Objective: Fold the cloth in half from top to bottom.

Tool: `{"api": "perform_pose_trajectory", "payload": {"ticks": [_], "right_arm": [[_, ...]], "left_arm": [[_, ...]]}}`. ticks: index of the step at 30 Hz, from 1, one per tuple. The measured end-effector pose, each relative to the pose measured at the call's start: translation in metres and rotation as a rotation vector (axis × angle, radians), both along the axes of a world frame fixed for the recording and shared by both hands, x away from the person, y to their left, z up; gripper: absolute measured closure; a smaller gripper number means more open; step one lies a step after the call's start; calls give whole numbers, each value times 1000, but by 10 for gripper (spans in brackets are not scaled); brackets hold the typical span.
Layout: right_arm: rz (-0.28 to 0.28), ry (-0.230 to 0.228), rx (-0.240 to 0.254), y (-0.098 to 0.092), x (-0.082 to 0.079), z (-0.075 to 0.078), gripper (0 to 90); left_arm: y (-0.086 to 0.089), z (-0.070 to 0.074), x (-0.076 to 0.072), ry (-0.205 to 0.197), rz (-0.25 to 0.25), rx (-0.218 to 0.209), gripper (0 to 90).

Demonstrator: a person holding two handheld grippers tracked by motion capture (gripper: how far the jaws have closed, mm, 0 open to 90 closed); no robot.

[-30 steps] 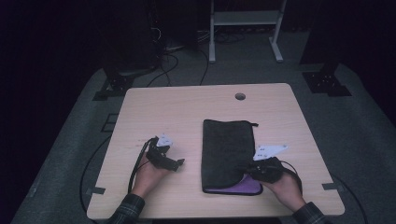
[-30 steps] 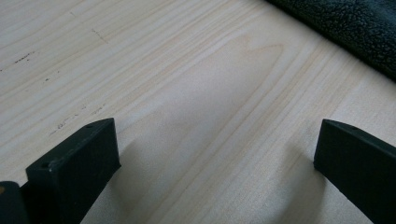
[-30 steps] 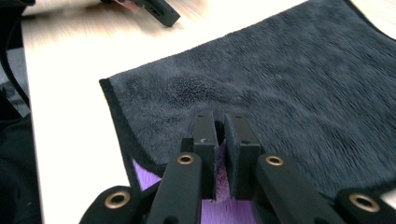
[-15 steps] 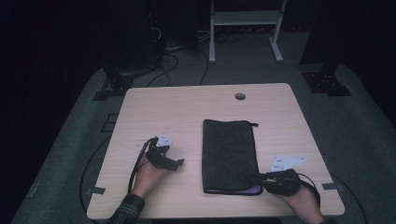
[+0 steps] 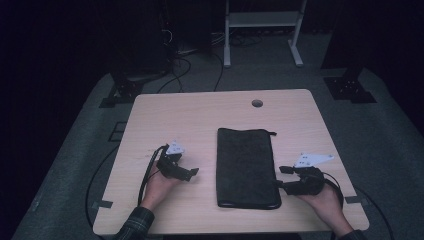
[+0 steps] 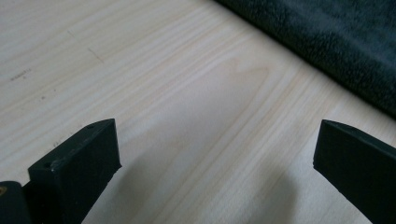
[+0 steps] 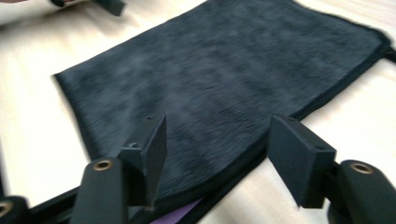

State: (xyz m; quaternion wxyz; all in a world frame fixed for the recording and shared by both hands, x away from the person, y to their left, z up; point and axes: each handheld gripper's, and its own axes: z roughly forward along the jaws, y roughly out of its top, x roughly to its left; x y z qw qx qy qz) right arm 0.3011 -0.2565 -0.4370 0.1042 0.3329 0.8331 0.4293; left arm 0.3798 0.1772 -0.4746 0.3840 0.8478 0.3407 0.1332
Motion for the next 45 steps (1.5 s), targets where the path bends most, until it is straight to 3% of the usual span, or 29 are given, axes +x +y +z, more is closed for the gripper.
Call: {"api": "perform_pose_trajectory", "payload": {"ticks": [10,16,21,27,33,36,39,45], "right_arm": [[-32,4,-11,1,48,6,345],[-39,-6,-10,3,76,13,361],[-52,7,-1,3,101,17,392],[-93,-1,-9,1,130,20,392],[-124,-3,-25,3,160,9,390],[-135,11,-30,7,172,2,380],[-151,-18,-37,9,180,-5,387],[-162,24,-53,11,191,-28,375]], "left_arm": [[-17,14,17,-11,-33,-3,0],[-32,21,29,-18,-74,4,99],[-44,26,46,-23,-84,-20,192],[-64,29,72,-18,-90,-15,217],[-76,32,95,-22,-58,-23,234],[-79,32,107,-31,-47,-4,235],[-83,30,118,-37,-42,11,235],[-89,19,130,-9,-29,-6,240]]}}
